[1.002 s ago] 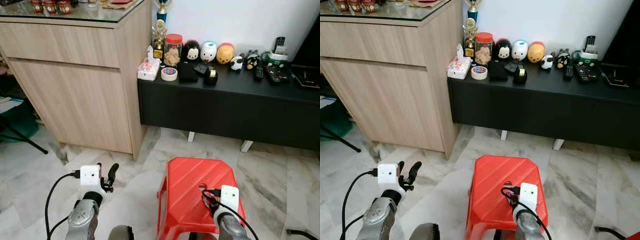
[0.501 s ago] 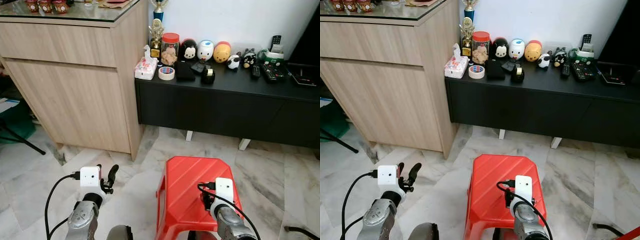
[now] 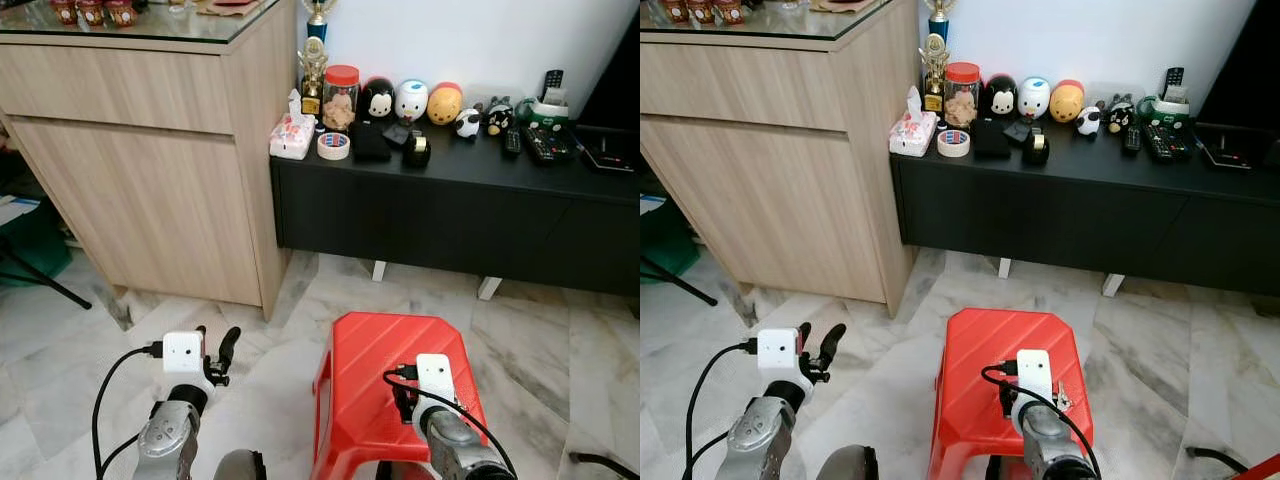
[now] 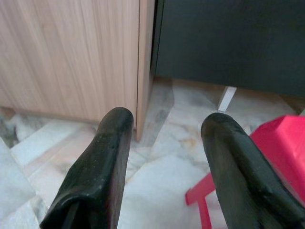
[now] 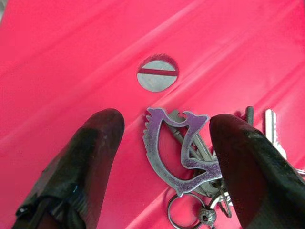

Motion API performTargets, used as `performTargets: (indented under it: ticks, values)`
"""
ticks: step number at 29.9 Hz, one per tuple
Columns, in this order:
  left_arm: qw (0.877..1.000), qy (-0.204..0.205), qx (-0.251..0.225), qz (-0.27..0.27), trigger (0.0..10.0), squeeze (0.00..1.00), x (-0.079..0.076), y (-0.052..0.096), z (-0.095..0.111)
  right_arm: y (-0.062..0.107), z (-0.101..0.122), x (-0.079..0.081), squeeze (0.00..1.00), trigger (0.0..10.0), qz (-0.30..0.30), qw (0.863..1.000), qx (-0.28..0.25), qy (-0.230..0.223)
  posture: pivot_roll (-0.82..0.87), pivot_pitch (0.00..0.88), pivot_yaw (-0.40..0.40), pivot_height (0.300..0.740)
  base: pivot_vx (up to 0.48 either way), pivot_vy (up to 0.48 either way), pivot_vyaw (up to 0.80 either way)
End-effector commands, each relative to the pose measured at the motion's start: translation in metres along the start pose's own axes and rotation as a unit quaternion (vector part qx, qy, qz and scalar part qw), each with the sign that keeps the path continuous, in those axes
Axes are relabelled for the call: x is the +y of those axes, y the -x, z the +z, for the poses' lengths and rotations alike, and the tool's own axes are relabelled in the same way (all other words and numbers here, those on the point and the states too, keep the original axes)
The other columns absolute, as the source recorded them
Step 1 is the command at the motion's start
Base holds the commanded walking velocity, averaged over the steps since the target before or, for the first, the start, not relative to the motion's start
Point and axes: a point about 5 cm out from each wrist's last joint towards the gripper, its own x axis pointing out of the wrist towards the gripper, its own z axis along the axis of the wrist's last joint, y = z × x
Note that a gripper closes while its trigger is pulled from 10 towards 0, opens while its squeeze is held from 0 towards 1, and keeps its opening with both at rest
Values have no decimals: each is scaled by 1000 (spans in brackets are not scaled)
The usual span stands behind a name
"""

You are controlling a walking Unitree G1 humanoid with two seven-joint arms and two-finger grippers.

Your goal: Hang keys on a hook

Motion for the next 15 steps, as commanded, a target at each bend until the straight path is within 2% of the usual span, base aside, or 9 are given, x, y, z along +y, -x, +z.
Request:
performTargets:
  ticks: [1, 15]
  values:
    - [1000, 0, 4, -3, 10000, 0, -2, 3, -1, 0, -4, 1, 0, 10000, 6, 1000, 13, 9, 69, 82, -50, 623, 0, 0, 0]
    - [1000, -4, 8, -4, 10000, 0, -1, 13, 0, -1, 1, -3, 0, 10000, -6, 1000, 14, 22, 75, 131, -44, 623, 0, 0, 0]
